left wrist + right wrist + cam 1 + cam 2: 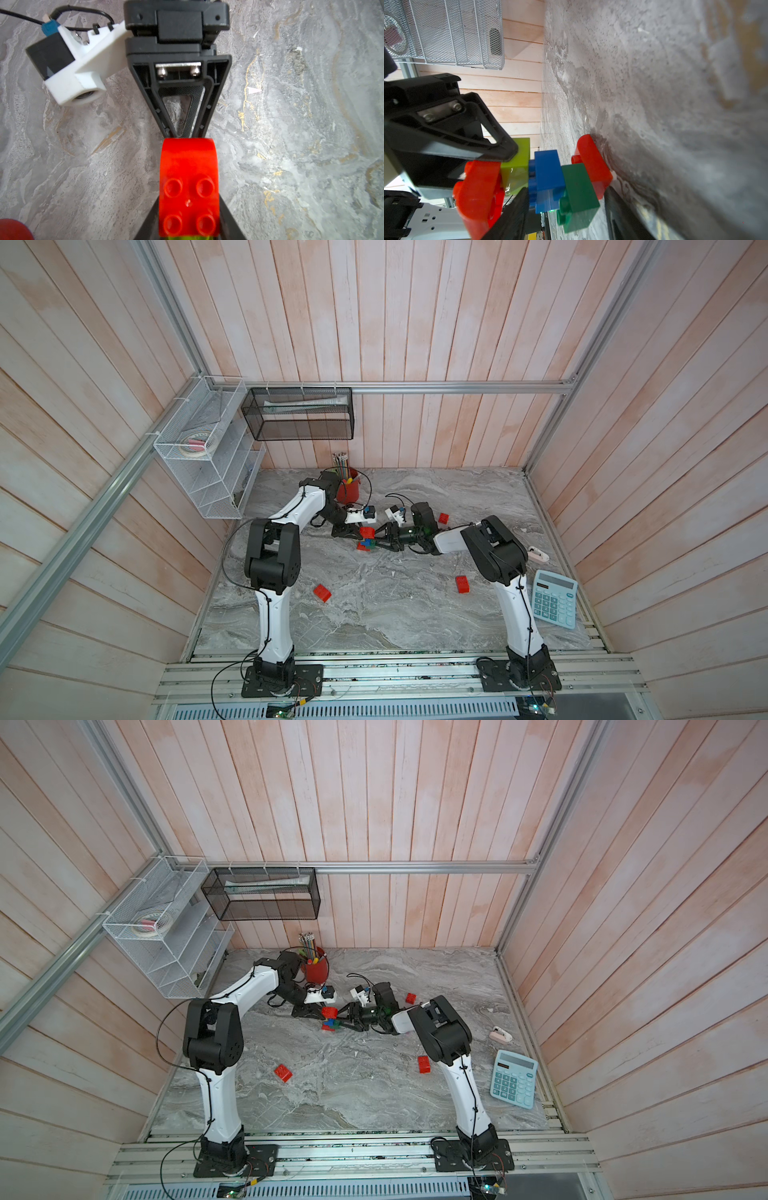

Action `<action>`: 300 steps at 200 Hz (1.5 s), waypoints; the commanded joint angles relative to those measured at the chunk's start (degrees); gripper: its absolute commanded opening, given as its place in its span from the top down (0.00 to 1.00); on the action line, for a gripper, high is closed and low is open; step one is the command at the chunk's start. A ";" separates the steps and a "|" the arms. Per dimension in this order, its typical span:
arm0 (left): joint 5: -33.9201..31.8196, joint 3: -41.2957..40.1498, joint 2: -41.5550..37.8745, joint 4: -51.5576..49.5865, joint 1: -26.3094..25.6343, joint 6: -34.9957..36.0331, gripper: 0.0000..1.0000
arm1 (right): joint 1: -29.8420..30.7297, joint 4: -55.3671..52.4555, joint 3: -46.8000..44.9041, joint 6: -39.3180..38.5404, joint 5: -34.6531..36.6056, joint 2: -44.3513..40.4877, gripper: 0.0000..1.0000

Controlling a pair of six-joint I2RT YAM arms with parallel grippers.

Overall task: Assemble the letter s with lego
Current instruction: Assemble the lego brick with the lego brick.

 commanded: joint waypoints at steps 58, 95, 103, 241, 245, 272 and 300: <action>-2.42 0.58 2.31 -2.65 0.20 1.88 0.75 | -1.14 -5.08 -0.50 -0.95 0.18 4.09 0.41; -2.52 -1.26 0.92 -2.13 0.38 1.86 0.75 | -1.34 -5.04 -0.24 -1.35 -0.08 4.03 0.41; -2.45 -1.53 0.66 -2.12 0.36 1.71 0.75 | -1.30 -4.80 -0.07 -1.26 -0.29 3.94 0.41; -0.43 -1.60 0.09 -1.96 0.60 1.16 0.75 | -2.30 -3.74 3.40 -0.48 -2.71 1.56 0.36; -0.23 -1.56 -0.01 -1.91 0.64 1.16 0.75 | -2.24 -3.71 3.29 -0.47 -2.73 1.57 0.36; 0.60 -1.14 -0.30 -1.86 0.84 1.16 0.75 | -2.29 -3.32 2.25 -0.32 -3.08 0.94 0.36; 0.52 -1.69 -0.70 -1.88 1.10 1.08 0.75 | -2.35 -2.08 -0.33 0.34 -2.75 -0.59 0.36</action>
